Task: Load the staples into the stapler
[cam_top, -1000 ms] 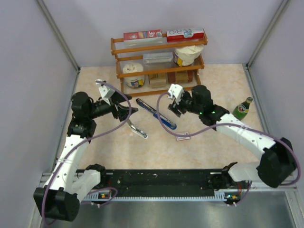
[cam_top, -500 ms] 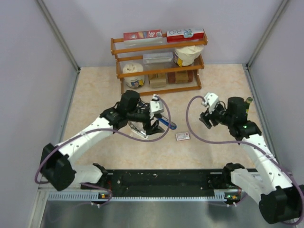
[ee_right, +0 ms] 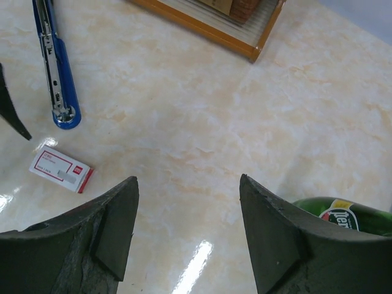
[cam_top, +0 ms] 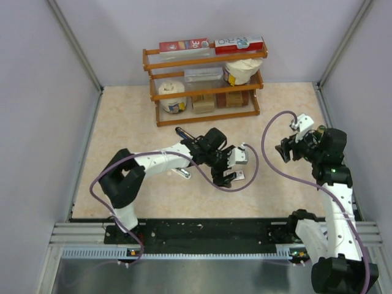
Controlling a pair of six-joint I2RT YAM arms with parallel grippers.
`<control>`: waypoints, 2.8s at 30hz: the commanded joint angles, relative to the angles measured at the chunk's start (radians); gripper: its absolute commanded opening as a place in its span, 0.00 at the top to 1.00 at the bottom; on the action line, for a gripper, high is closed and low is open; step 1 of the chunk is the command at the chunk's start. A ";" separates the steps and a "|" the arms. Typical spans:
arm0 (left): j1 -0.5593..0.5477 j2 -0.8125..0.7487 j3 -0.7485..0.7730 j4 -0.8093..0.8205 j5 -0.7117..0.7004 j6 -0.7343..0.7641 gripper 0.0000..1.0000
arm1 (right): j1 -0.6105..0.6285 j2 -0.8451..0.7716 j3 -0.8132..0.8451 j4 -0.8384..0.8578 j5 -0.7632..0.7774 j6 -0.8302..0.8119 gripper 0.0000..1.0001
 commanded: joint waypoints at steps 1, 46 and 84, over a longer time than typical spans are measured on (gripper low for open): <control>-0.013 0.068 0.073 0.022 -0.061 -0.003 0.09 | -0.012 -0.029 -0.004 0.011 -0.053 0.015 0.34; -0.061 0.222 0.194 -0.044 -0.172 0.004 0.55 | -0.013 -0.011 -0.013 0.014 -0.123 0.037 0.34; -0.127 0.283 0.140 -0.040 -0.280 0.082 0.45 | -0.013 -0.026 -0.017 0.014 -0.116 0.038 0.34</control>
